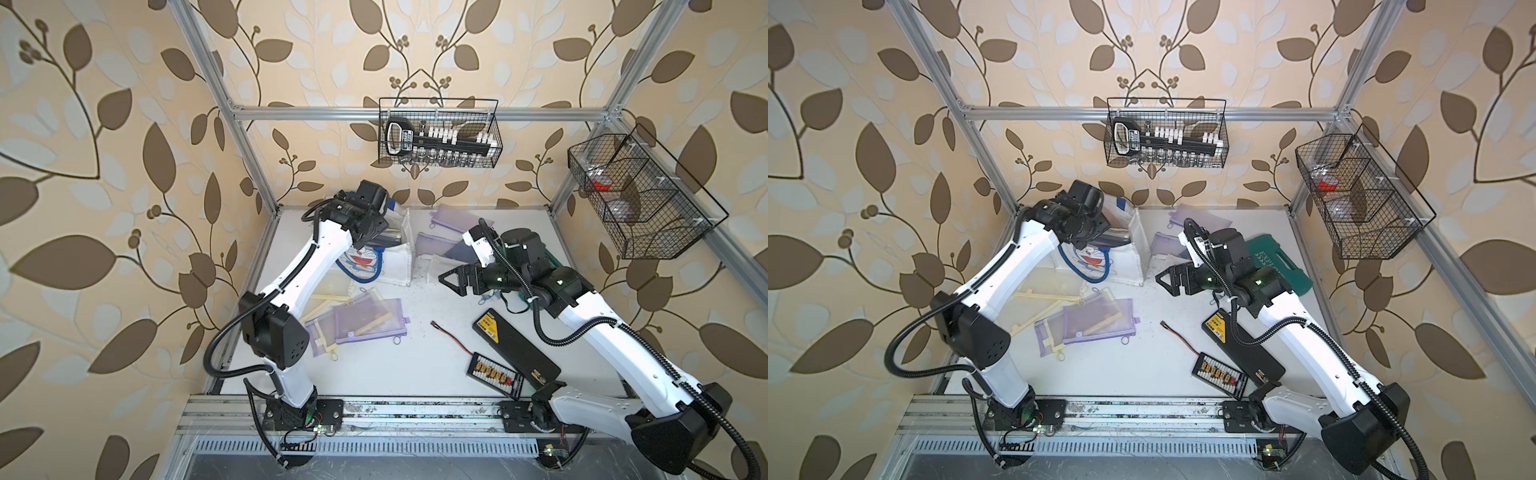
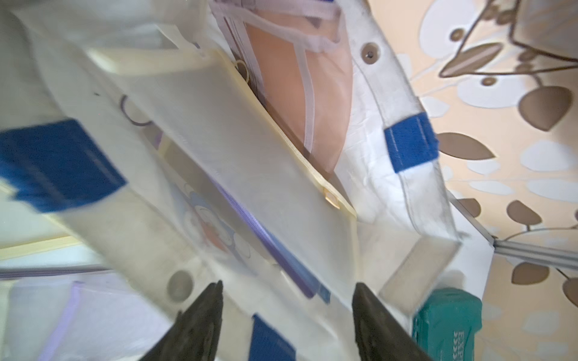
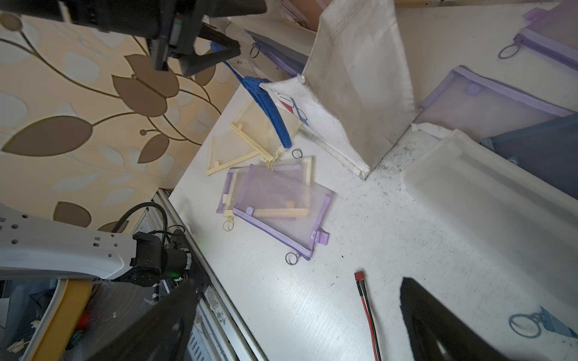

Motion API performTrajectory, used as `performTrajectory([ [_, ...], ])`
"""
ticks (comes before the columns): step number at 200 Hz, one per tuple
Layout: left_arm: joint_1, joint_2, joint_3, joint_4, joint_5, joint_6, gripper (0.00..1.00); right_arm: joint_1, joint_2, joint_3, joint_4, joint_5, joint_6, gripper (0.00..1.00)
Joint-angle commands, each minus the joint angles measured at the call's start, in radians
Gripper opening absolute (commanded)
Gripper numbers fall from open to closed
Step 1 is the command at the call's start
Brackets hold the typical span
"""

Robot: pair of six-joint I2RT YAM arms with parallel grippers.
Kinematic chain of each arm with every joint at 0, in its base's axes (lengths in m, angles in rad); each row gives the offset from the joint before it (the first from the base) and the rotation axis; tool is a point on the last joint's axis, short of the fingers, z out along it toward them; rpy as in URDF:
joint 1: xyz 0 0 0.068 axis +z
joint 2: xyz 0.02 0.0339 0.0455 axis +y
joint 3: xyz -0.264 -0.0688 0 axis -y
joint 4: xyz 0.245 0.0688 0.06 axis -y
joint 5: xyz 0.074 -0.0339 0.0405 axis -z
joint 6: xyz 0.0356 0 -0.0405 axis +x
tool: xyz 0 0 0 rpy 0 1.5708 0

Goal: Put the pencil pouch into the canvas bag
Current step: Place the pencil pouch in the canvas bag.

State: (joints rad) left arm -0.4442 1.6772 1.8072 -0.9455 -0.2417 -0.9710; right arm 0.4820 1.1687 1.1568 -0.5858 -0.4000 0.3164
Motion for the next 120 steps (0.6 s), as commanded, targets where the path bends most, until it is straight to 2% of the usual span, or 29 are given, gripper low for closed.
performTrajectory([
  [1, -0.001, -0.157, -0.082, -0.063, 0.019, 0.073, 0.67, -0.002, 0.021, -0.029, 0.020, -0.032, -0.007, 0.99],
  [41, -0.007, -0.473, -0.447, 0.008, 0.137, 0.097, 0.65, -0.003, 0.051, -0.037, 0.034, -0.050, -0.007, 0.99],
  [74, -0.007, -0.672, -0.731, 0.067, 0.205, 0.028, 0.65, -0.002, 0.091, -0.104, 0.096, -0.107, 0.008, 1.00],
  [98, -0.004, -0.739, -0.922, 0.158, 0.222, -0.011, 0.66, -0.002, 0.161, -0.171, 0.125, -0.157, 0.030, 0.99],
  [120, 0.023, -0.690, -1.003, 0.247, 0.274, 0.001, 0.67, -0.002, 0.182, -0.229, 0.170, -0.196, 0.050, 0.99],
])
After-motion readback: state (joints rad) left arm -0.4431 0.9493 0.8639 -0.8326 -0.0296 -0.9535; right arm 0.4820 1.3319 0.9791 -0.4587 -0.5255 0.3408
